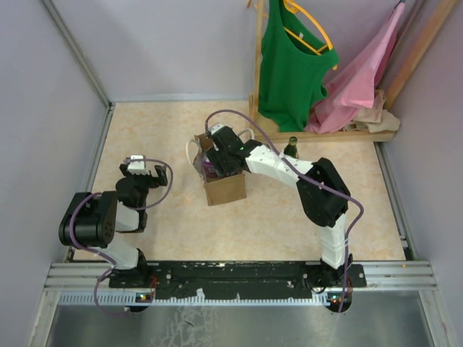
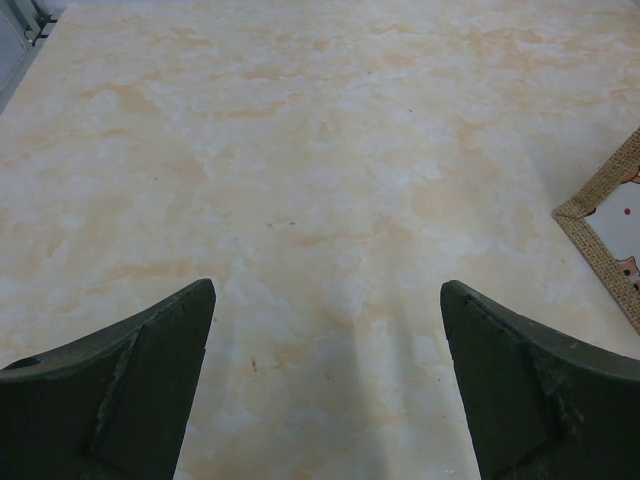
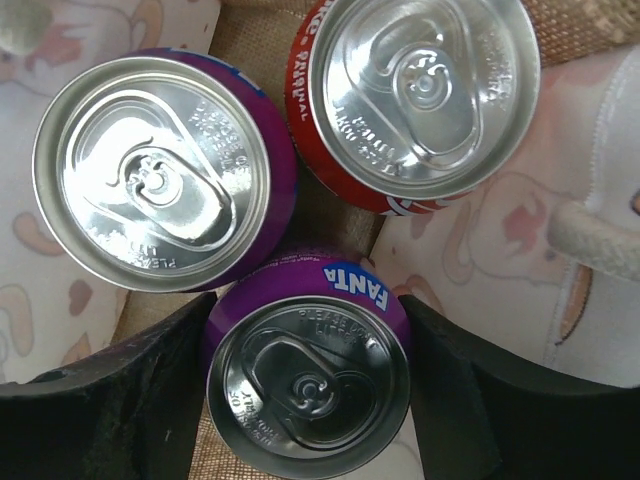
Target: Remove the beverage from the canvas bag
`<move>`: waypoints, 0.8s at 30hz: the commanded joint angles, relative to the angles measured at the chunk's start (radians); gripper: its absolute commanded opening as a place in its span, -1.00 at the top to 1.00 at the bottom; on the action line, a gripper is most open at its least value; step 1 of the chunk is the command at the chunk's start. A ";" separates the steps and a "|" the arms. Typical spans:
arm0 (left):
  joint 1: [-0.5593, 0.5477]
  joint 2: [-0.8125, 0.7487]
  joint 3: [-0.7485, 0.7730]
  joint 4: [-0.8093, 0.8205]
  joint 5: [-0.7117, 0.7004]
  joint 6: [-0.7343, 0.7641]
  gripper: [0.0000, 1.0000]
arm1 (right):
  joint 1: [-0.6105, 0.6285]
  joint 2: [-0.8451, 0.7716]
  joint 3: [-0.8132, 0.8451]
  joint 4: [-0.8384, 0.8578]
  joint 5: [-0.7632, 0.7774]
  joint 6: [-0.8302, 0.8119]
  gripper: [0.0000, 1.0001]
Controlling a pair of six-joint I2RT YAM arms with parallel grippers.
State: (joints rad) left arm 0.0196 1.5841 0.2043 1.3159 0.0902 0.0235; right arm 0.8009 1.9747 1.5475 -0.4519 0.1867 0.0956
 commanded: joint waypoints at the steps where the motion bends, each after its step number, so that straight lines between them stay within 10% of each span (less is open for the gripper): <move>1: 0.000 0.006 0.010 0.014 0.009 0.005 -1.00 | -0.009 0.007 0.046 -0.008 0.029 -0.008 -0.18; 6: 0.000 0.007 0.010 0.013 0.010 0.004 -0.99 | -0.009 -0.009 0.048 -0.010 0.073 -0.003 1.00; 24: -0.001 0.007 0.010 0.014 0.010 0.005 -1.00 | 0.074 -0.492 -0.052 0.292 0.171 -0.150 1.00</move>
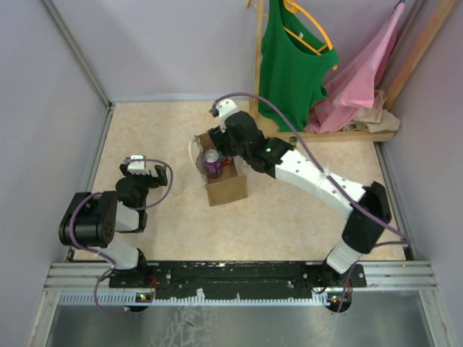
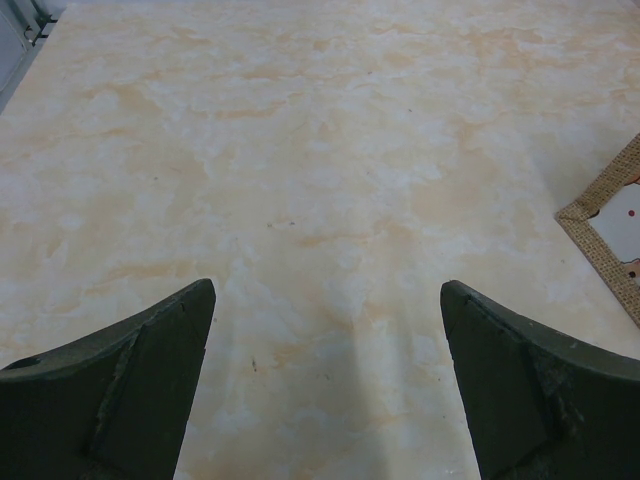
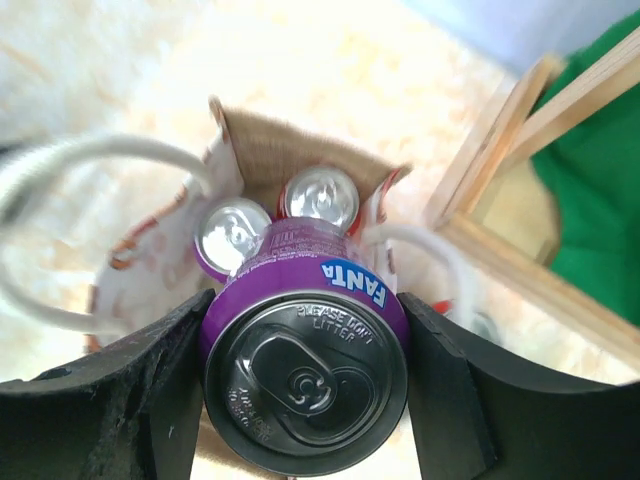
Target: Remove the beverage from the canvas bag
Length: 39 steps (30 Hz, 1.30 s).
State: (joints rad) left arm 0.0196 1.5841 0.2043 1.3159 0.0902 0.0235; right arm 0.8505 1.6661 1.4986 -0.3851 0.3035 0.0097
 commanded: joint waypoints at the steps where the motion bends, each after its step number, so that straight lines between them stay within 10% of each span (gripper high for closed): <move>1: -0.001 0.007 0.010 0.014 0.010 0.004 -1.00 | 0.026 -0.214 -0.022 0.255 0.055 -0.071 1.00; 10: -0.001 0.007 0.010 0.013 0.009 0.005 -1.00 | 0.038 -0.443 -0.126 0.403 0.192 -0.137 1.00; 21: 0.000 0.007 0.010 0.014 0.009 0.004 -1.00 | 0.030 -0.569 -0.172 0.121 0.644 -0.120 1.00; 29: -0.001 0.007 0.010 0.014 0.010 0.004 -1.00 | -0.144 -0.587 -0.249 -0.203 0.425 0.161 1.00; 39: -0.001 0.007 0.010 0.013 0.009 0.004 -1.00 | -0.246 -0.476 -0.438 -0.123 0.211 0.257 1.00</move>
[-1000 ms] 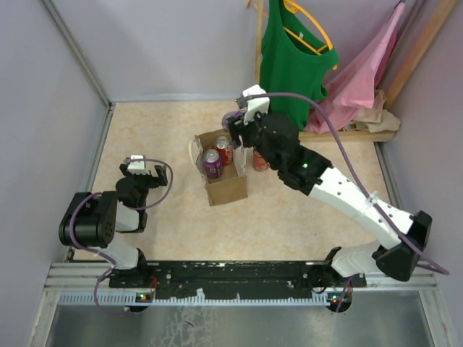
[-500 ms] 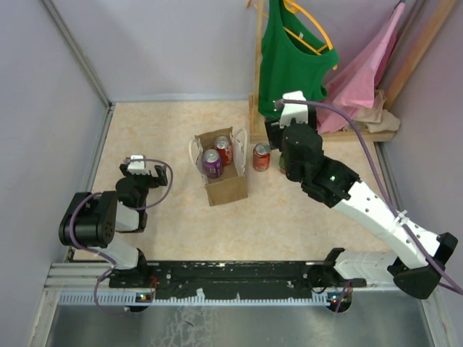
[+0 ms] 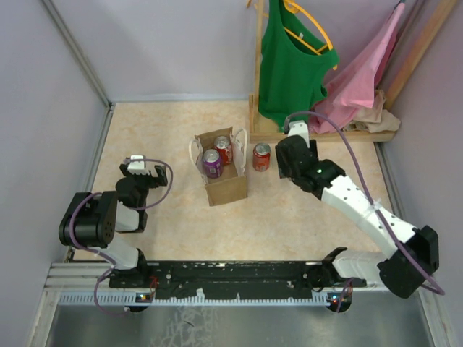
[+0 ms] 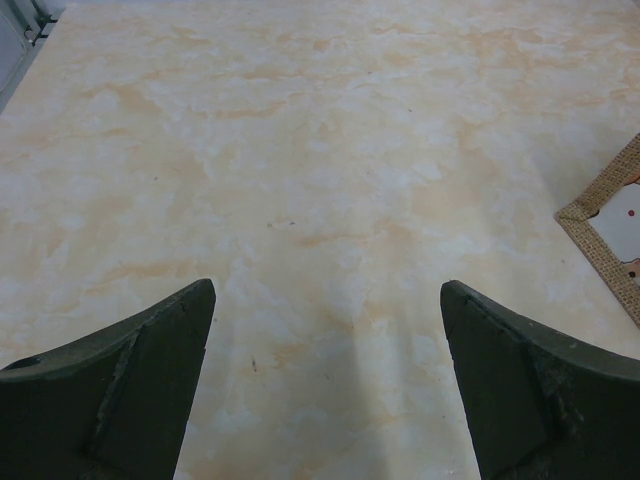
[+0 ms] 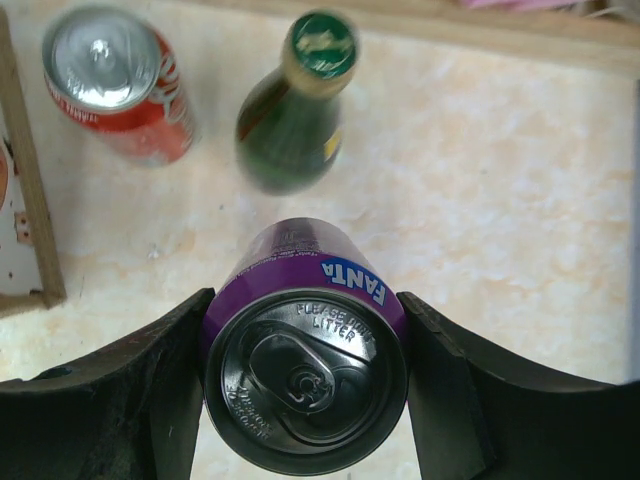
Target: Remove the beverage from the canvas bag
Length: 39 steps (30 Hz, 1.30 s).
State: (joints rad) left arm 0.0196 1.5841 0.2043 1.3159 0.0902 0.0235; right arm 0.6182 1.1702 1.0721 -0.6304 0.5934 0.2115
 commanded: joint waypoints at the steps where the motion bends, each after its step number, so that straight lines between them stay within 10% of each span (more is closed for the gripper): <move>1: -0.001 0.007 0.010 0.014 0.009 0.004 -0.99 | -0.018 0.029 -0.026 0.139 -0.088 0.061 1.00; 22: -0.001 0.007 0.010 0.013 0.009 0.004 -1.00 | -0.084 0.223 -0.152 0.281 -0.227 0.117 1.00; 31: 0.000 0.007 0.010 0.014 0.009 0.004 -1.00 | -0.084 0.249 -0.160 0.277 -0.207 0.132 -0.61; 39: 0.000 0.007 0.010 0.013 0.009 0.004 -0.99 | -0.085 0.132 -0.082 0.203 -0.130 0.102 -0.93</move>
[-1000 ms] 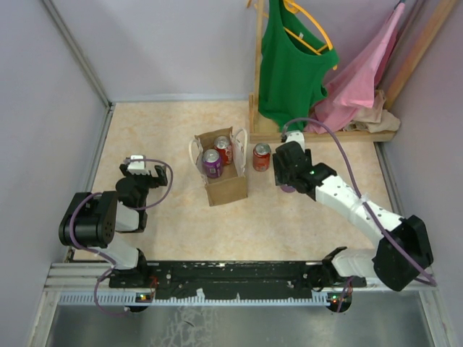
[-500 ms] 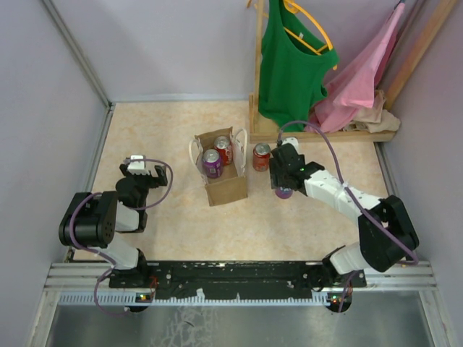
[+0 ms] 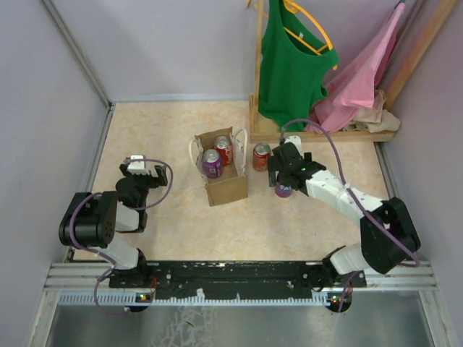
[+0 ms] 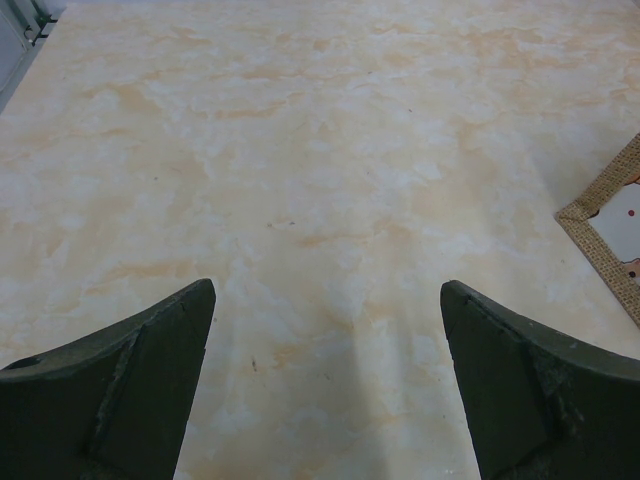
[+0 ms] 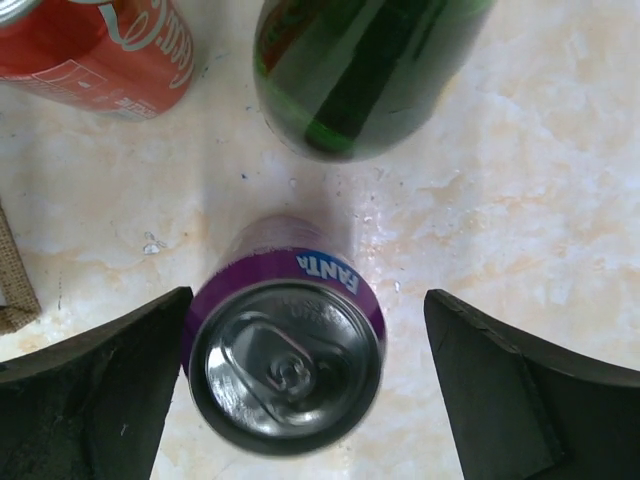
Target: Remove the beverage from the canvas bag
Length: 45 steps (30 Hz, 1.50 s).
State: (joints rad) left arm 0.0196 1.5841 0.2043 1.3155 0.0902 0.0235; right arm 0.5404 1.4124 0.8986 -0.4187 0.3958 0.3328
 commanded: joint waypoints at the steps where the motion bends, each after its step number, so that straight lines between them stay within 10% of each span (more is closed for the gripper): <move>1: -0.001 0.007 0.011 0.014 0.009 0.004 -1.00 | -0.005 -0.138 0.112 -0.019 0.075 -0.027 -0.90; 11: -0.001 0.006 0.010 0.014 0.009 0.006 -1.00 | 0.178 -0.250 0.359 0.098 0.168 -0.161 -0.76; 25: 0.000 0.006 0.010 0.013 0.009 0.006 -0.99 | 0.310 0.172 0.671 0.117 -0.082 -0.268 -0.25; 45: -0.001 0.007 0.010 0.013 0.009 0.005 -0.99 | 0.313 0.472 0.724 0.084 -0.221 -0.208 -0.47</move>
State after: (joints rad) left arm 0.0196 1.5841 0.2043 1.3155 0.0902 0.0238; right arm 0.8425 1.8774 1.5856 -0.3634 0.2039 0.1093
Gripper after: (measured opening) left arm 0.998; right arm 0.723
